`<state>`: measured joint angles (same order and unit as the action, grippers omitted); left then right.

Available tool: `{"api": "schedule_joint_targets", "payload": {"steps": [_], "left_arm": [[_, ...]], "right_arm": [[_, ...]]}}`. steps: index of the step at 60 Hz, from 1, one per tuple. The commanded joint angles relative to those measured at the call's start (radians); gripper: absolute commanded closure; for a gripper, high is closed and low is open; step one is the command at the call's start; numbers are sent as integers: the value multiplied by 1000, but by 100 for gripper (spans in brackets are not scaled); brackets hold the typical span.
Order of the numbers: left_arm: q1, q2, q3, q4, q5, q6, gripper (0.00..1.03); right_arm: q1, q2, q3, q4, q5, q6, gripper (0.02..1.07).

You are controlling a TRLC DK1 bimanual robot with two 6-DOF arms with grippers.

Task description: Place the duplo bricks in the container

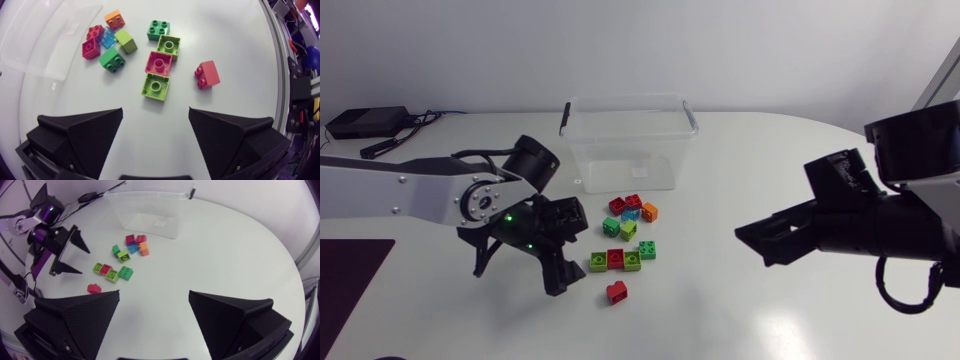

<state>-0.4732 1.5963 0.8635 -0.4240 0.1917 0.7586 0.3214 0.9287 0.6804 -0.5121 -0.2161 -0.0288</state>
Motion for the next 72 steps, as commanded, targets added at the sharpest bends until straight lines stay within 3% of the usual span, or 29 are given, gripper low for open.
{"api": "schedule_joint_targets", "payload": {"steps": [1, 18, 27, 33, 38, 48, 72], "left_arm": [[-5, 67, 40, 13, 31, 73, 14], [-5, 203, 117, 13, 77, 128, 19], [-15, 246, 135, 10, 111, 154, 37], [-19, 272, 143, -2, 146, 173, 67], [-25, 281, 140, -27, 150, 197, 72], [-4, 258, 147, -101, 164, 234, 77], [212, -16, 244, -180, 275, 199, 77]], "right_arm": [[39, 21, 11, -12, -26, -60, 6], [173, 117, -4, 29, -22, -56, 7], [242, 185, -10, 55, -11, -45, 7], [323, 237, -5, 67, 35, -43, 7], [358, 291, 10, 70, 46, -43, 7], [395, 394, 61, 63, 44, -37, 11], [498, 730, 352, -26, 41, 35, 12]]}}
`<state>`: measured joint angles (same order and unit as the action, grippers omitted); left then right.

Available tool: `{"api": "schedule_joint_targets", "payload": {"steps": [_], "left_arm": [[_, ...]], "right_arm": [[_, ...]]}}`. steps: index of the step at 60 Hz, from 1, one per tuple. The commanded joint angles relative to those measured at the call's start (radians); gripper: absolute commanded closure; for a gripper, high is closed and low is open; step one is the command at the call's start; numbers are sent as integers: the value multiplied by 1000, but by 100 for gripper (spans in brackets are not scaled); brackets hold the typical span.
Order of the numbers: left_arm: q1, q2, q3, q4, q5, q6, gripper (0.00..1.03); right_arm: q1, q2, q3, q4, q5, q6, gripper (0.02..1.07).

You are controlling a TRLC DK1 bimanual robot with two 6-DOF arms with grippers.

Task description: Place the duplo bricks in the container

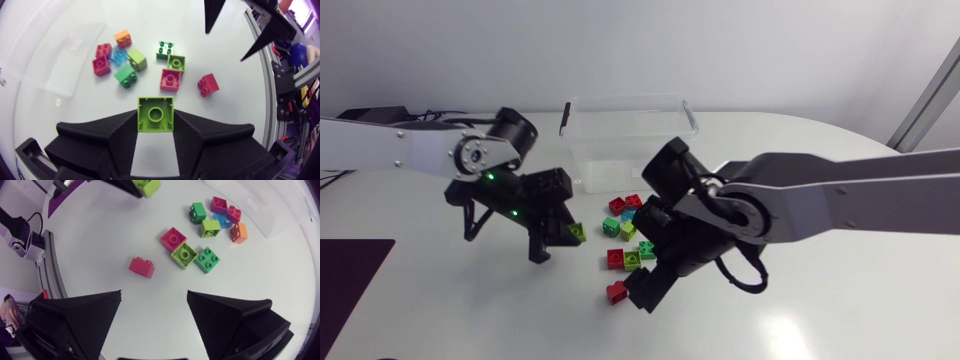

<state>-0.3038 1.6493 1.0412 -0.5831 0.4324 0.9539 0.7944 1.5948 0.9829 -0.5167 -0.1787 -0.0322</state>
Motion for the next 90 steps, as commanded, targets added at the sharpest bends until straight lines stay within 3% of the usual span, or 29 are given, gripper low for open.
{"api": "schedule_joint_targets", "payload": {"steps": [1, 16, 24, 42, 52, 64, 77, 87, 90], "left_arm": [[54, -77, 79, -27, 42, 0, 77], [216, -80, 306, -54, 157, -92, 77], [259, -52, 358, -18, 180, -141, 77], [261, 9, 395, 101, 184, -244, 77], [247, 73, 461, 120, 184, -273, 77], [230, 101, 493, 131, 184, -284, 77], [230, 110, 491, 131, 184, -279, 77], [219, 124, 490, 141, 184, -273, 77], [215, 132, 496, 149, 184, -277, 77]], "right_arm": [[28, 74, 57, -22, 4, 43, 12], [88, 202, 138, -49, 30, 64, 12], [98, 254, 178, -75, 31, 74, 12], [109, 358, 272, -129, 41, 106, 19], [109, 383, 301, -155, 56, 132, 31], [106, 410, 339, -194, 64, 152, 32], [106, 445, 370, -207, 64, 173, 50], [106, 456, 375, -201, 68, 184, 79], [104, 453, 369, -198, 70, 184, 80]]}}
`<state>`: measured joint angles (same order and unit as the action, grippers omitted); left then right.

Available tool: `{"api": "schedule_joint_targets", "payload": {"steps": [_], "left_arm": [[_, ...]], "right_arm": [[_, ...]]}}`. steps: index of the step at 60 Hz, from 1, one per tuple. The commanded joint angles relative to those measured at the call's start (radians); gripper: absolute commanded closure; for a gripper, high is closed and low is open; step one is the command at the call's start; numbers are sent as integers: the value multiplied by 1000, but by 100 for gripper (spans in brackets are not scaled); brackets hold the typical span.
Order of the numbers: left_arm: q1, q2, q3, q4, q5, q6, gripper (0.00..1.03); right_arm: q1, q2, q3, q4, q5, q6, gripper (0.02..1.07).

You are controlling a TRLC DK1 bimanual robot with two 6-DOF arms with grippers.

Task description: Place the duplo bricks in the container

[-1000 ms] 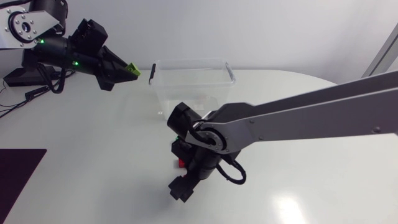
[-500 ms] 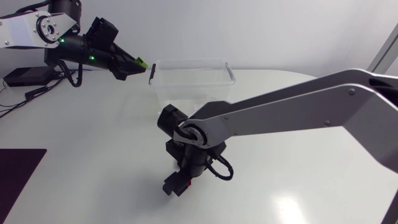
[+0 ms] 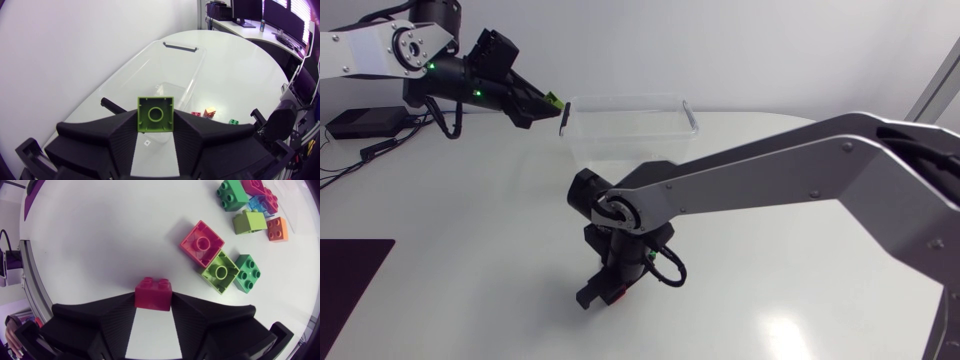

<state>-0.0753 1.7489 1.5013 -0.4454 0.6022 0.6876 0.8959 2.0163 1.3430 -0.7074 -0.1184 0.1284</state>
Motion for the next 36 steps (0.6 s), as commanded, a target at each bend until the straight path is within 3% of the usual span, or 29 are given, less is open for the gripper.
{"api": "schedule_joint_targets", "payload": {"steps": [1, 19, 22, 25, 33, 36], "left_arm": [[-18, 35, 39, 14, 15, -13, 77], [-107, 208, 204, 17, -16, -60, 75], [-118, 244, 234, 17, -39, -63, 70], [-124, 268, 254, 19, -61, -68, 60], [-132, 316, 281, 34, -113, -77, 15], [-129, 319, 280, 50, -130, -86, 8]], "right_arm": [[3, 30, 7, -7, 10, 23, 80], [-55, -139, -28, -9, 5, 5, 80], [-72, -169, -28, -9, 3, 4, 80], [-89, -199, -27, -10, 5, 4, 80], [-132, -263, -19, -9, 3, 4, 80], [-157, -284, -8, -10, 3, 5, 80]]}}
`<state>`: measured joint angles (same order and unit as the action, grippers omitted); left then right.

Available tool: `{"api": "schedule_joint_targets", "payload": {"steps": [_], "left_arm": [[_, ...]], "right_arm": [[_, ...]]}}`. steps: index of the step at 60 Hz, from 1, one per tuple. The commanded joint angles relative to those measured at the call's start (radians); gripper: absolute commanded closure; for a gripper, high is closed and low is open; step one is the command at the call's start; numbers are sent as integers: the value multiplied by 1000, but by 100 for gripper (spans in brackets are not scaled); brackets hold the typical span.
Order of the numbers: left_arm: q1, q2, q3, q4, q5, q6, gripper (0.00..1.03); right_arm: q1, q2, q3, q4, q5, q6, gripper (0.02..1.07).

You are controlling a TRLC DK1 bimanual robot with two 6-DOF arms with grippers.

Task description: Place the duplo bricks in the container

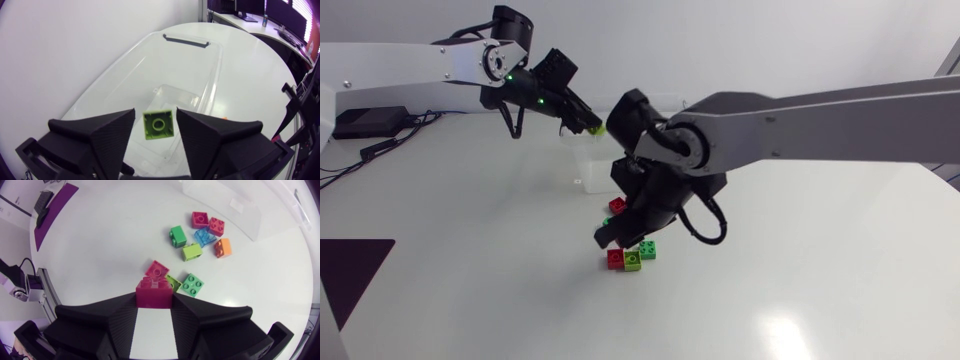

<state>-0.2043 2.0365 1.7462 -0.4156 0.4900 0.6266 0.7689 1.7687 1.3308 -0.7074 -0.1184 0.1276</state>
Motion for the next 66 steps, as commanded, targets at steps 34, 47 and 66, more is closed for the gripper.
{"api": "schedule_joint_targets", "payload": {"steps": [34, 47, 66], "left_arm": [[-47, -417, -475, 41, -24, 94, 6], [-130, -452, -692, 104, -25, 162, 6], [-196, -341, -781, 182, -25, 213, 6]], "right_arm": [[-286, 26, 306, 26, 6, -19, 80], [-326, 133, 473, 39, 16, -22, 80], [-349, 258, 639, 9, 33, -11, 79]]}}
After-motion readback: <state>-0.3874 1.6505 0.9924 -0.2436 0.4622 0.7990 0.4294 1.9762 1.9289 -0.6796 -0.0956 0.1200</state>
